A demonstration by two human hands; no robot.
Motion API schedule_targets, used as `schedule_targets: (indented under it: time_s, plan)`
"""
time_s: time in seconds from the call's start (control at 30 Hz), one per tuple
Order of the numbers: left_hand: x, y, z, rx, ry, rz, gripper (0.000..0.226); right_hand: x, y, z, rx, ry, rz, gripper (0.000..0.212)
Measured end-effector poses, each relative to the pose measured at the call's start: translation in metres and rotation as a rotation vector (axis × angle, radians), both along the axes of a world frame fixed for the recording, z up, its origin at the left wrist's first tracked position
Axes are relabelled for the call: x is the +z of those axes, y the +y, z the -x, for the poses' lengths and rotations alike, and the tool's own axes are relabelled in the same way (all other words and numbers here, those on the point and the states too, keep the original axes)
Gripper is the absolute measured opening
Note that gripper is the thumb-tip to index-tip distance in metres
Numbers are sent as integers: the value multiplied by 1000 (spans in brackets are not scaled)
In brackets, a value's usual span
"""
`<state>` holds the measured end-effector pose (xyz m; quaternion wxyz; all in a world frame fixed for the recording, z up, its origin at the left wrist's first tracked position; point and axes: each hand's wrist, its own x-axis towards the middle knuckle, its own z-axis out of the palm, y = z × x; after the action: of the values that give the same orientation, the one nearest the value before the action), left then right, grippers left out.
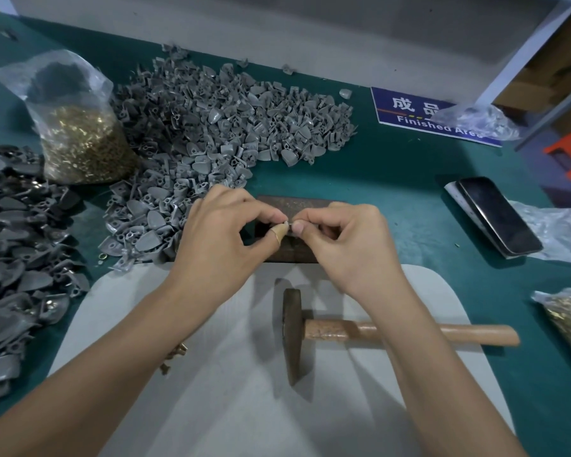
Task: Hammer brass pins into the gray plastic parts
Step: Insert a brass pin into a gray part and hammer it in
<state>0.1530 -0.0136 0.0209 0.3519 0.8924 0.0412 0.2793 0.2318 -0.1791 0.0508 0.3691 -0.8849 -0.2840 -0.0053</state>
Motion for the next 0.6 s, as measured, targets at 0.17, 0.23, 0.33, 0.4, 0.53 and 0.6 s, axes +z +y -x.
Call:
schedule_targets:
  time_s: [0.17, 0.23, 0.33, 0.4, 0.53, 0.6]
  plan:
    - [0, -1, 1, -4, -2, 4, 8, 4, 2, 6, -19, -264, 154, 8]
    - [0, 0, 1, -7, 2, 8, 9, 6, 2, 9, -29, -287, 178, 8]
    - [-1, 0, 0, -13, -2, 18, 8, 9, 2, 7, -26, -208, 165, 8]
    - [0, 1, 0, -29, -4, 21, 9, 14, 3, 2, -9, -158, 185, 7]
    - [0, 2, 0, -32, 6, 4, 10, 20, 5, -2, 10, -93, 247, 10]
    - [0, 2, 1, -23, 9, -2, 9, 19, 3, 0, -4, -55, 222, 10]
